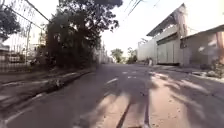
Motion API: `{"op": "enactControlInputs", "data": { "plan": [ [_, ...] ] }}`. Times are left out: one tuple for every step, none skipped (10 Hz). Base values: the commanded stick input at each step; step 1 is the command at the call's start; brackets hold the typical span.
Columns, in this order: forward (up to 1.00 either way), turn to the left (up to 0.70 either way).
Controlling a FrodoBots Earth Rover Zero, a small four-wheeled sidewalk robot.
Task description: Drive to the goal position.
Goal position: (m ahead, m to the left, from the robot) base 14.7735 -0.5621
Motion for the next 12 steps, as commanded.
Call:
{"op": "enactControlInputs", "data": {
  "plan": [
    [1.0, 0.0],
    [1.0, 0.0],
    [1.0, 0.0],
    [1.0, 0.0],
    [1.0, 0.0],
    [1.0, 0.0],
    [1.0, 0.0],
    [1.0, -0.22],
    [1.0, -0.3],
    [1.0, -0.1],
    [1.0, -0.01],
    [1.0, 0.0]
  ]
}}
